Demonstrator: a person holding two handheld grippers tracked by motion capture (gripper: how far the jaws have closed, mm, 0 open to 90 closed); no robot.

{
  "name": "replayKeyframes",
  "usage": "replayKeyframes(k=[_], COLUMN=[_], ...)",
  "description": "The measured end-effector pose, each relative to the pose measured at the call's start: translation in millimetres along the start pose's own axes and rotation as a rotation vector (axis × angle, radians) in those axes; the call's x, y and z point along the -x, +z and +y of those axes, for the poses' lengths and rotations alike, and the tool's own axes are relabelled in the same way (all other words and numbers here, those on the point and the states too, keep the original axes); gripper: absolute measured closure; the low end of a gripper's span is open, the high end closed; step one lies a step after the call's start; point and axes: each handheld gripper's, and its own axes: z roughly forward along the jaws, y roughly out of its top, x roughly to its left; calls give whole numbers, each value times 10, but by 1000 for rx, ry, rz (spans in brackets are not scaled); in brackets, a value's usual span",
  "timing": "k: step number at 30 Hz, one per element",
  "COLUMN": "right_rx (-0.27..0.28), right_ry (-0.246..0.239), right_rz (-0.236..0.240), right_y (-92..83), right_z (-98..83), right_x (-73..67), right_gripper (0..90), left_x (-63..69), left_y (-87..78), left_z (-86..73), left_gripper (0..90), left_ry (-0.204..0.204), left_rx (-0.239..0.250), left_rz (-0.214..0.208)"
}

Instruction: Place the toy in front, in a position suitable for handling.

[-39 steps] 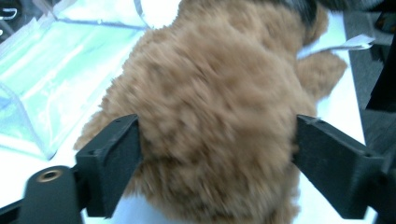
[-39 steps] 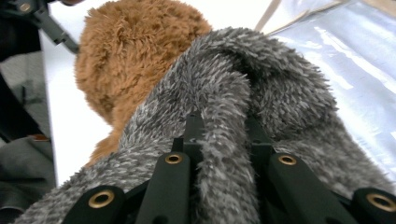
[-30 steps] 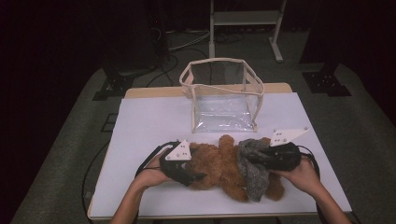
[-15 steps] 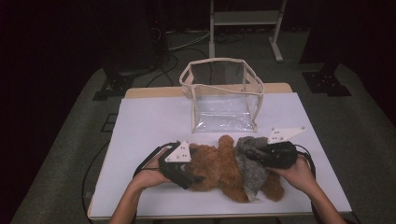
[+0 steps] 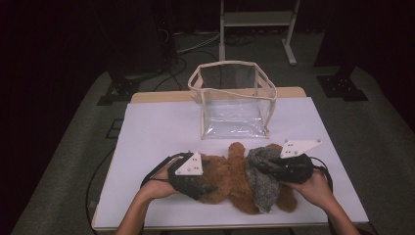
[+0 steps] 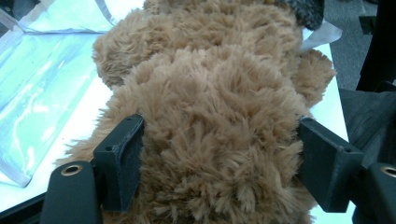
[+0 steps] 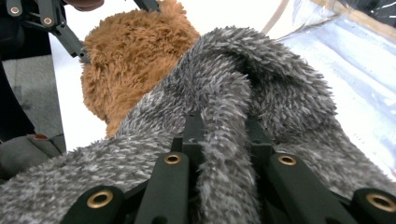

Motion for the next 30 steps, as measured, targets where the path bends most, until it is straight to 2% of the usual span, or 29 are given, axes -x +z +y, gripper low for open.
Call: replayKeyframes(k=[7, 11, 14, 16, 18, 24, 27, 30], right_rx=[2, -5, 6, 17, 25, 17, 13, 7], right_ry=[-7, -6, 6, 14, 14, -31, -45, -51], right_rz=[8, 13, 13, 19, 30, 19, 7, 8], right_y=[94, 182, 187, 168, 138, 47, 32, 99], right_z=[134, 127, 53, -4, -42, -3, 106, 206], right_x=[64, 51, 2, -32, -72, -168, -132, -84], right_gripper=[751, 751, 754, 754, 754, 752, 752, 752], left_x=[21, 2, -36, -59, -77, -28, -9, 3], left_y=[6, -17, -60, -85, -107, -1, 19, 19], left_z=[0, 10, 31, 46, 62, 31, 40, 37], left_gripper=[254, 240, 198, 175, 175, 221, 231, 237], left_ry=[11, 7, -13, -52, -71, -61, -52, -46], left_rx=[-7, -11, 17, 49, 69, 22, 11, 14], left_rz=[-5, -4, -1, 8, 20, -13, -13, -17])
